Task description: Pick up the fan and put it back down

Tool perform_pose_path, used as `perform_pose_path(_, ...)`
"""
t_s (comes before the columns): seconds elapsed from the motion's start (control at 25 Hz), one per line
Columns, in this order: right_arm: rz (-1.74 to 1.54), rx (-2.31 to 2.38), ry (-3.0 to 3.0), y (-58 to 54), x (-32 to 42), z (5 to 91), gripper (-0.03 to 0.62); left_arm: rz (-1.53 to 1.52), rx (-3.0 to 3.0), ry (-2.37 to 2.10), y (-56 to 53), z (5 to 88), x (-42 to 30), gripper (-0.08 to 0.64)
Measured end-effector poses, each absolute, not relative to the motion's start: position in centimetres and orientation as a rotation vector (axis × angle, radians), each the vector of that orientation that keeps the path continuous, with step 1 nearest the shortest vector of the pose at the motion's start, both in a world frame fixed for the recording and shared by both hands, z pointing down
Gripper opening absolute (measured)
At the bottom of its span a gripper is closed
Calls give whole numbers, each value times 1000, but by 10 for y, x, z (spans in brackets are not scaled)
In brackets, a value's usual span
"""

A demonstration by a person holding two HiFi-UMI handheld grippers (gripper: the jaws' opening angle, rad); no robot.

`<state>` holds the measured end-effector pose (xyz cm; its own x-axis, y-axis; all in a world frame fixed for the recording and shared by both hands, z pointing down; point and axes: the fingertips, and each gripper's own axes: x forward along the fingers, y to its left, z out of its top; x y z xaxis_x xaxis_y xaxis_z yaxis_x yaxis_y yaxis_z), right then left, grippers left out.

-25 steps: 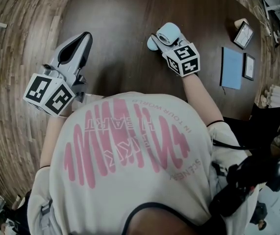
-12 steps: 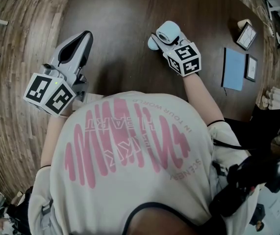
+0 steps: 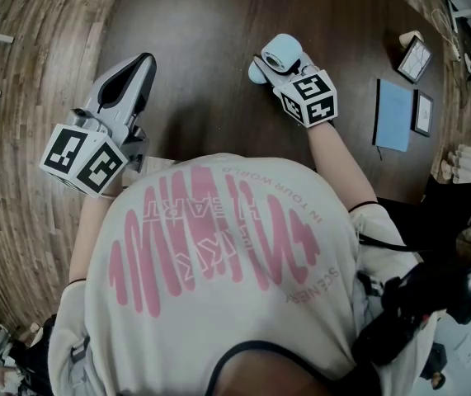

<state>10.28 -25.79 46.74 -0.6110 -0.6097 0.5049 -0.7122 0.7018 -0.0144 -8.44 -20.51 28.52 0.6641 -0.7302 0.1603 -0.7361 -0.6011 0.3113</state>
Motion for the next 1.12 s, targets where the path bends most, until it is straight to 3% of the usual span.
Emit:
perform_pose_path(0.2,319,1023,-2440,-258,108,468,149,22,2527,-1161,-202,286,-81,20)
perform_pose_path(0.36,365,1024,-2434,-253,115,472,262,20,2526,-1163,-196,287,-76,20)
perform_pose_path(0.68,442,1047,-2415,-243,127,478,301,23,2517,-1150,-201,292,-79,20)
perform_pose_path(0.96,569,1180,-2395,-205,149,462,283,5,2569,-1051,-197,278,-73,20)
perform_pose_path(1.12,628,1350,-2391,-191,177,447,192,20,2590,-987,-195,277,-62,20)
